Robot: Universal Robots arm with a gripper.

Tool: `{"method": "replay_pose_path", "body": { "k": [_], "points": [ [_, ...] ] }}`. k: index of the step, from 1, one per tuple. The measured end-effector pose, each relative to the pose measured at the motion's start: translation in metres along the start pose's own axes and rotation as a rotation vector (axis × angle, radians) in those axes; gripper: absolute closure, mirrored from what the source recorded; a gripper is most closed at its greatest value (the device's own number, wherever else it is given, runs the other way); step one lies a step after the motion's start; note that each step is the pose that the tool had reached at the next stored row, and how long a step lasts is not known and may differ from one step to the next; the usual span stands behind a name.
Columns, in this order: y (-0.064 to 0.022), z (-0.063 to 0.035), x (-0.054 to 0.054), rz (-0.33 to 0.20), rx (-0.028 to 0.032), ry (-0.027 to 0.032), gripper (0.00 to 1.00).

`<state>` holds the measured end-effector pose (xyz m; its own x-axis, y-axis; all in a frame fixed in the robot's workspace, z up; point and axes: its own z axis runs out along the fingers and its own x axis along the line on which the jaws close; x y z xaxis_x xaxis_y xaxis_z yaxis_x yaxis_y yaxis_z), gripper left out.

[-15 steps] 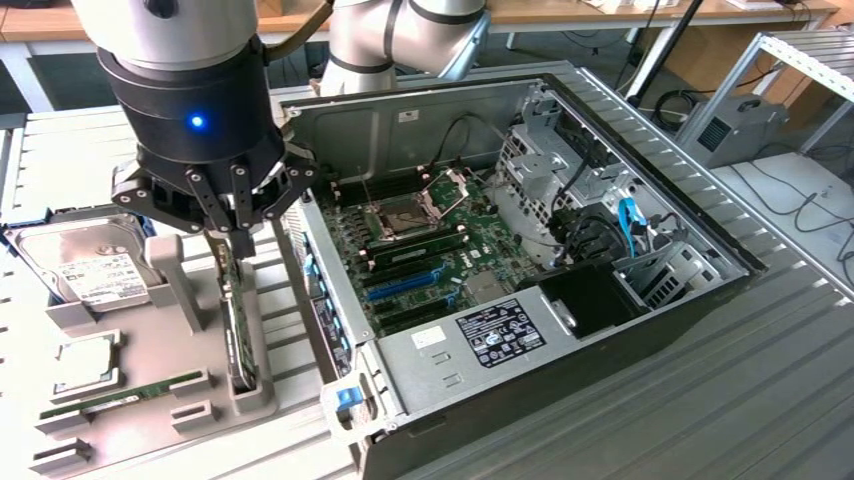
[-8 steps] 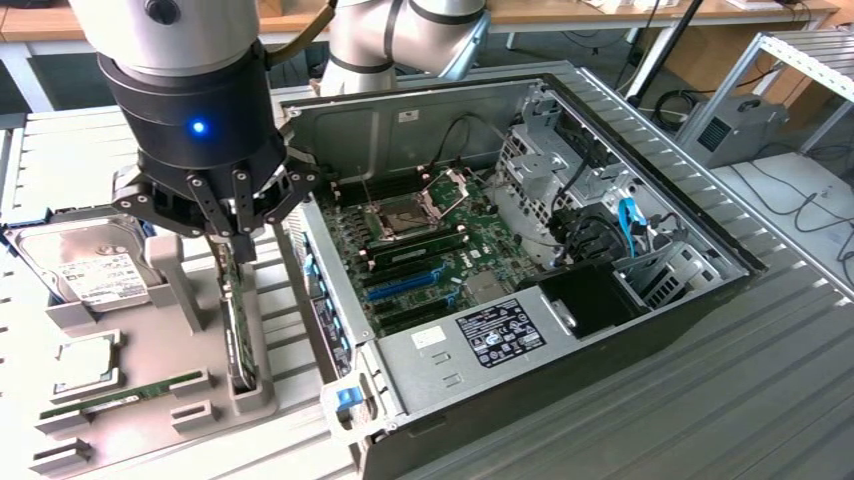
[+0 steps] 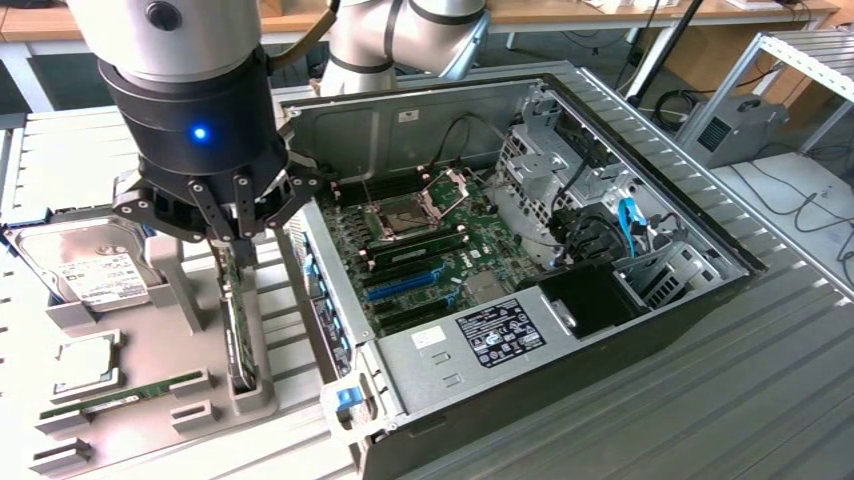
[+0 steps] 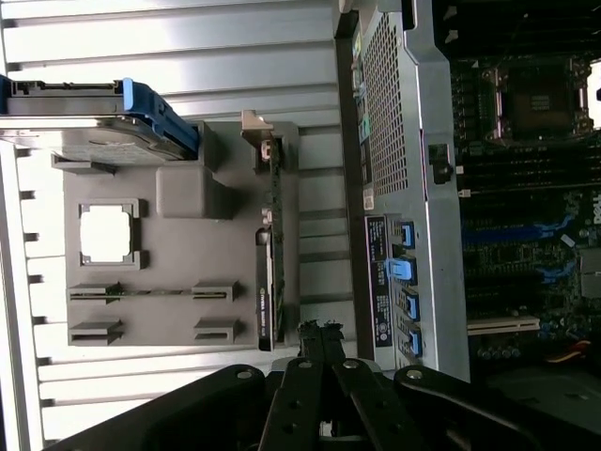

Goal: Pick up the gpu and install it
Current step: 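Reach for the gpu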

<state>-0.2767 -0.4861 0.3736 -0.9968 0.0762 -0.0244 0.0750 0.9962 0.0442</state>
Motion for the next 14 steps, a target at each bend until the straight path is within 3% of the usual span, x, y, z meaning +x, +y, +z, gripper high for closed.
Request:
{"method": "replay_pose_path", "body": {
  "k": [14],
  "points": [
    [-0.0068,0.0002,-0.0005,0.000,-0.0001,-0.0001,0.89]
  ]
}}
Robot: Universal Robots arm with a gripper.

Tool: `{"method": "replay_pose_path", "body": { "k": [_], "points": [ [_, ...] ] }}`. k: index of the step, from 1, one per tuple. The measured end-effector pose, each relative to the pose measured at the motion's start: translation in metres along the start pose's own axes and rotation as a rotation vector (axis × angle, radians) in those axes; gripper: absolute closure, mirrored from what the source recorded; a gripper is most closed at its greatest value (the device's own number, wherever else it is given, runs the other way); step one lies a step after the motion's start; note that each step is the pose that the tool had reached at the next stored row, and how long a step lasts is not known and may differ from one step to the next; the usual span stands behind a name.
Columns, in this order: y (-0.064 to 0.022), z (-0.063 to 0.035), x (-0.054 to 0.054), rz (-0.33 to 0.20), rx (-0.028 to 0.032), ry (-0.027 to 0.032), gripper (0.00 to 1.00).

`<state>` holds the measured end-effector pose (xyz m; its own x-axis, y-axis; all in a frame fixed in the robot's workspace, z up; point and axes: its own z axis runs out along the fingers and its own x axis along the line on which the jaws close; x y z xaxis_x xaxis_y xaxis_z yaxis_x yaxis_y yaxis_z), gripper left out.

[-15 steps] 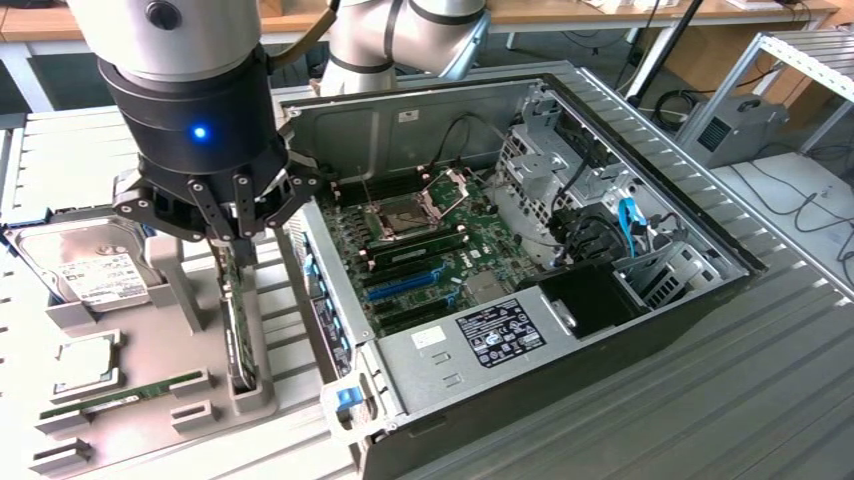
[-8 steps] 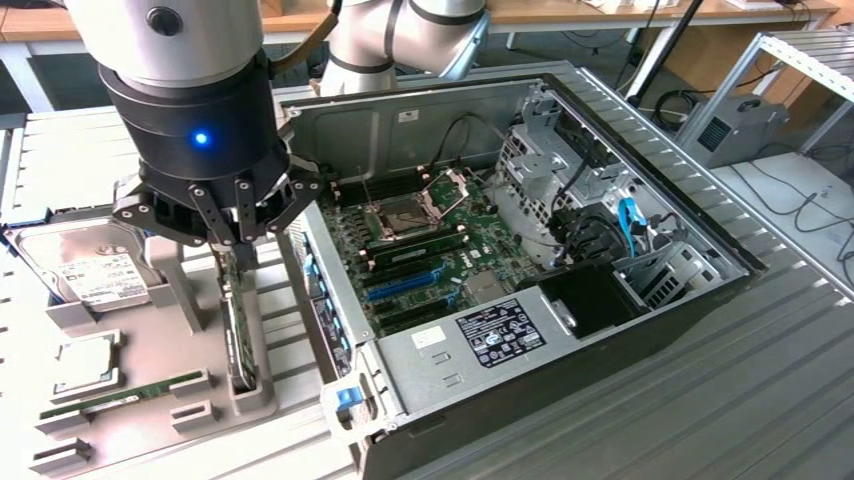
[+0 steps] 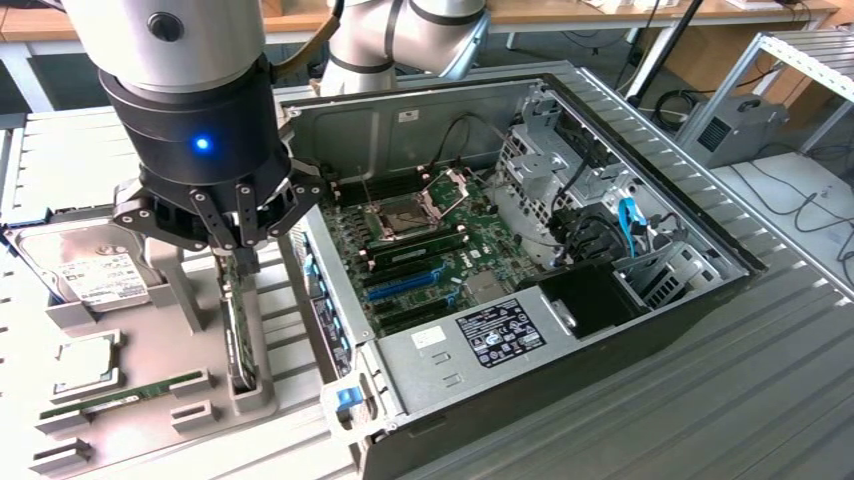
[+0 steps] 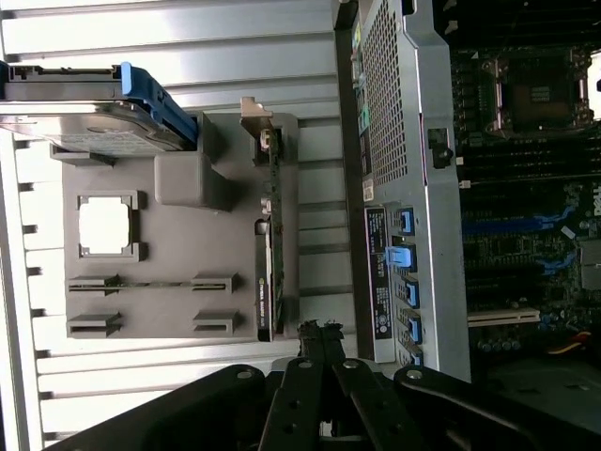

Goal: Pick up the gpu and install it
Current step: 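Reach for the gpu, then pick up the gpu and move the gpu toward the slot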

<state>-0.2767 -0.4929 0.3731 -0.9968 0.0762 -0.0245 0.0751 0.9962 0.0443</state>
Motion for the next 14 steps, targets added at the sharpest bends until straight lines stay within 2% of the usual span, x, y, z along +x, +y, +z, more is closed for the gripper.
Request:
{"method": "replay_pose_path", "body": {
  "k": [12,14],
  "points": [
    [0.0000,0.0000,0.0000,0.000,0.0000,0.0000,0.89],
    [0.0000,0.0000,0.0000,0.000,0.0000,0.0000,0.76]
  ]
}}
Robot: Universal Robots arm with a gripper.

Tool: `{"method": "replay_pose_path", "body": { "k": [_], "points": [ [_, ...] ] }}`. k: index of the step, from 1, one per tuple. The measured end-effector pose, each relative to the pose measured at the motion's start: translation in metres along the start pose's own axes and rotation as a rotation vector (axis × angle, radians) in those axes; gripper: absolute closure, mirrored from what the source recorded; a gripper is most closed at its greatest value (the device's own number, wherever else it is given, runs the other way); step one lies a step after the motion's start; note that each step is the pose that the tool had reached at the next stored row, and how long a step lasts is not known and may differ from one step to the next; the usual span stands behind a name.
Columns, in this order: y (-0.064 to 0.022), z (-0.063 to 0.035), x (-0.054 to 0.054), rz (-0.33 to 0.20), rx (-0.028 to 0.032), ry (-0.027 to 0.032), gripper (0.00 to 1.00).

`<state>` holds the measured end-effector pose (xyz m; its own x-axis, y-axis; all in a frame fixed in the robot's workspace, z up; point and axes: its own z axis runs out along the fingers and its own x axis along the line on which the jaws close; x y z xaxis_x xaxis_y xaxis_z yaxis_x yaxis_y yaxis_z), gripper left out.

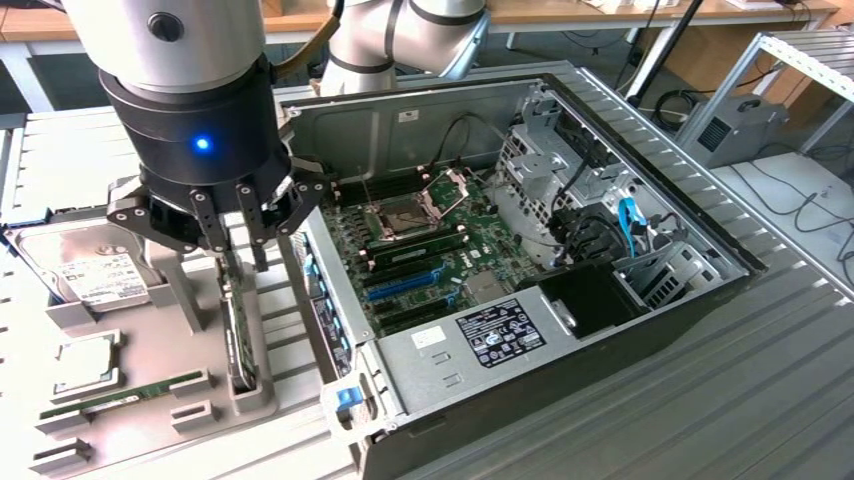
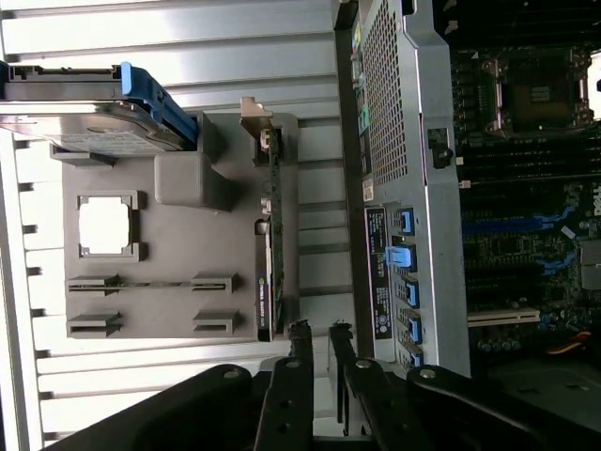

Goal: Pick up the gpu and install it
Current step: 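Pick up the gpu and move the gpu toward the slot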

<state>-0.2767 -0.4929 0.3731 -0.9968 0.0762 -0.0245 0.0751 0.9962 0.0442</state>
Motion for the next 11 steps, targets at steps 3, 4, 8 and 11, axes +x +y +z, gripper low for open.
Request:
{"method": "replay_pose_path", "body": {
  "k": [3,4,8,11],
  "points": [
    [0.0000,0.0000,0.0000,0.000,-0.0001,0.0000,0.58],
    [0.0000,0.0000,0.0000,0.000,-0.0001,0.0000,0.58],
    [0.0000,0.0001,0.0000,0.000,-0.0001,0.0000,0.58],
    [0.0000,0.0006,0.0000,0.000,-0.0001,-0.0001,0.58]
  ]
}}
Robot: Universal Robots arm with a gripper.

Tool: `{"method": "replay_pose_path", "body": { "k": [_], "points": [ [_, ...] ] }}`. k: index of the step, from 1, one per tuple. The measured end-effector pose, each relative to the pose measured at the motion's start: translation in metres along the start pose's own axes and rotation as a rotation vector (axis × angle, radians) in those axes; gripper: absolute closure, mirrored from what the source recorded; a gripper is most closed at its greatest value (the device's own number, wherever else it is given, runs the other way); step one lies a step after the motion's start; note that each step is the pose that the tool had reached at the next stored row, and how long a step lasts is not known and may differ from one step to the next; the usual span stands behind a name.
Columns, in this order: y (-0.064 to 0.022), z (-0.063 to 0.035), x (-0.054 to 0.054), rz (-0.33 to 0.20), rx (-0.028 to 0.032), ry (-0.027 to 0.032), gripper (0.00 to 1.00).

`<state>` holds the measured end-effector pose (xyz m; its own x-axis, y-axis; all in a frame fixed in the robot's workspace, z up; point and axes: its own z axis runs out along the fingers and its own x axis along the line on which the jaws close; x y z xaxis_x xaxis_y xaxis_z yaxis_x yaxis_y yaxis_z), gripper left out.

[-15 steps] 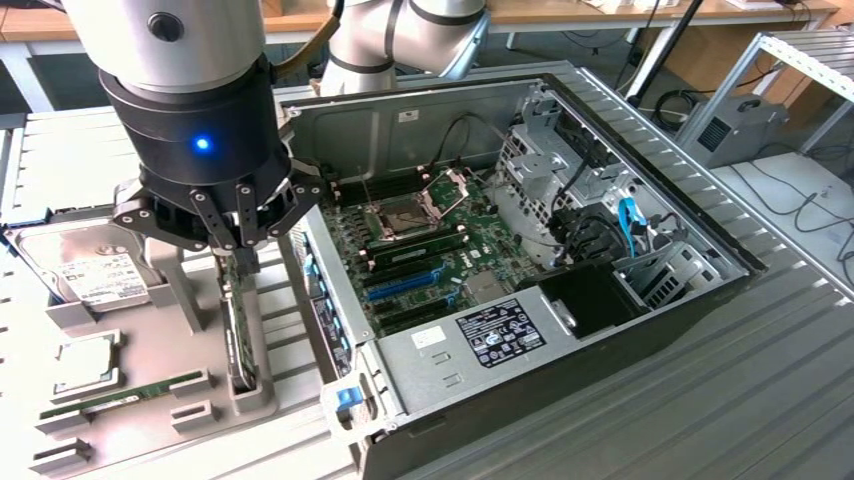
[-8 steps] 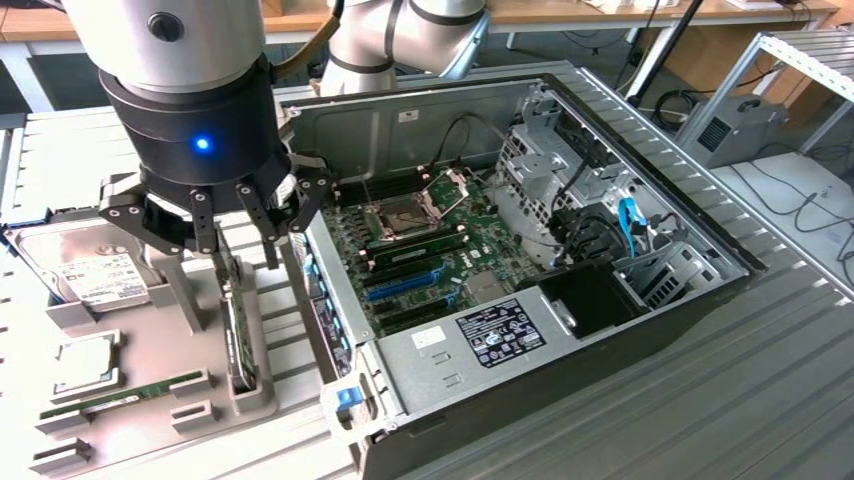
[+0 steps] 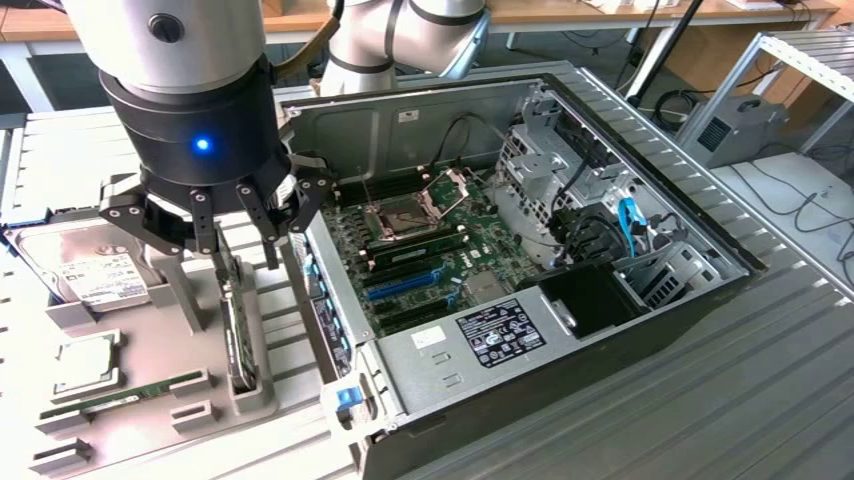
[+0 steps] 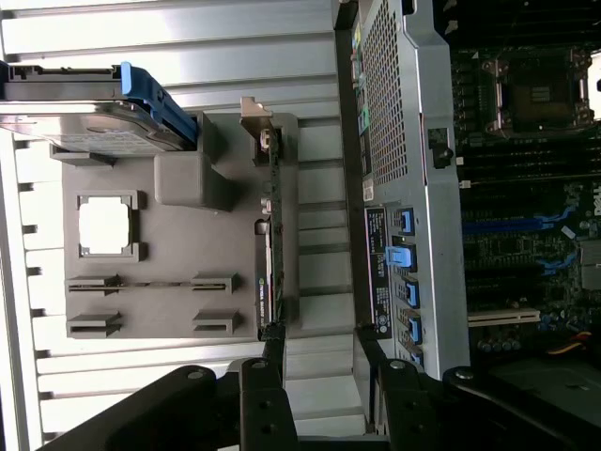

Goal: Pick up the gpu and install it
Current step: 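Pick up the gpu and move the gpu toward the slot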

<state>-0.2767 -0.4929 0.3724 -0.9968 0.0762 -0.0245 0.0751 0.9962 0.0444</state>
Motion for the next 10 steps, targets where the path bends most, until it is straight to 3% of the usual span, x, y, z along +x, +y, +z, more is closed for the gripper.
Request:
{"method": "replay_pose_path", "body": {
  "k": [10],
  "points": [
    [-0.0002,0.0054,0.0001,0.000,0.0000,0.0000,0.58]
  ]
}}
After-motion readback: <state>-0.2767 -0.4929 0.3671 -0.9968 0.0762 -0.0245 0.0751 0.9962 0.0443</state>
